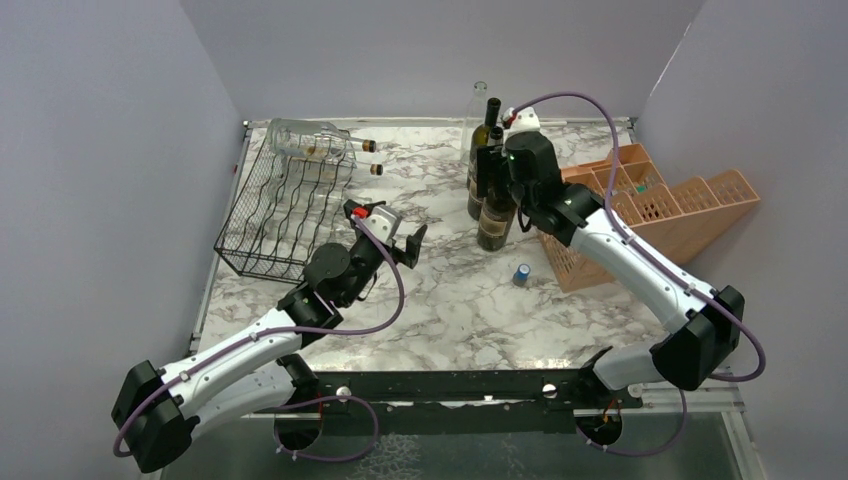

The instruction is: Take the wine bottle off the wine rack

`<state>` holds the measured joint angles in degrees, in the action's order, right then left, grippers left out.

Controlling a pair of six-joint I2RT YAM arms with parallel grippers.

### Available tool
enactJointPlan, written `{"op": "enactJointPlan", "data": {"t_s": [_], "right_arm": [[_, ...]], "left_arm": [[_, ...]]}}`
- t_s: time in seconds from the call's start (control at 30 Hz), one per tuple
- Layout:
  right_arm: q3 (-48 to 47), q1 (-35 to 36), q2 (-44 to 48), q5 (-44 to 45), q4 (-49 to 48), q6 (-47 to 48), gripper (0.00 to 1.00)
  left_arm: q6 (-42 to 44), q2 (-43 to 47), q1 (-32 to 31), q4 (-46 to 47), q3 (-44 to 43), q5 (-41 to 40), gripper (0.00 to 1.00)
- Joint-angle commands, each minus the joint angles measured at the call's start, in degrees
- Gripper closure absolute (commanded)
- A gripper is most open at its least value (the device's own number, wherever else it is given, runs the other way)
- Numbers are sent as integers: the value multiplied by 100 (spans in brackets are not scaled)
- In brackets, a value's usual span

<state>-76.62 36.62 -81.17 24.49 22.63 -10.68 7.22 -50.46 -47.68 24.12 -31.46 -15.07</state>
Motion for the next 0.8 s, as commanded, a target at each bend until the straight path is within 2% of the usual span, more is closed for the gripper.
{"op": "enactJointPlan", "data": {"t_s": [0.0, 0.13, 0.27, 0.47, 0.77], "right_arm": [[-211, -39, 527, -269, 175, -63, 11], [-110, -40, 952, -508, 358, -31, 8], [60, -41, 1349, -1111, 480, 106, 8], [587, -35, 2049, -1820, 173, 273, 8], [830, -33, 2412, -2529, 376, 475, 9]], "left_arm": [[-90, 167, 74, 84, 28, -81, 1], [-98, 175, 139, 84, 42, -126, 1], [-99, 215, 165, 84, 60, -145, 1], [-12, 391, 172, 72, 78, -223, 1], [207, 843, 436, 58, 148, -760, 1]]}}
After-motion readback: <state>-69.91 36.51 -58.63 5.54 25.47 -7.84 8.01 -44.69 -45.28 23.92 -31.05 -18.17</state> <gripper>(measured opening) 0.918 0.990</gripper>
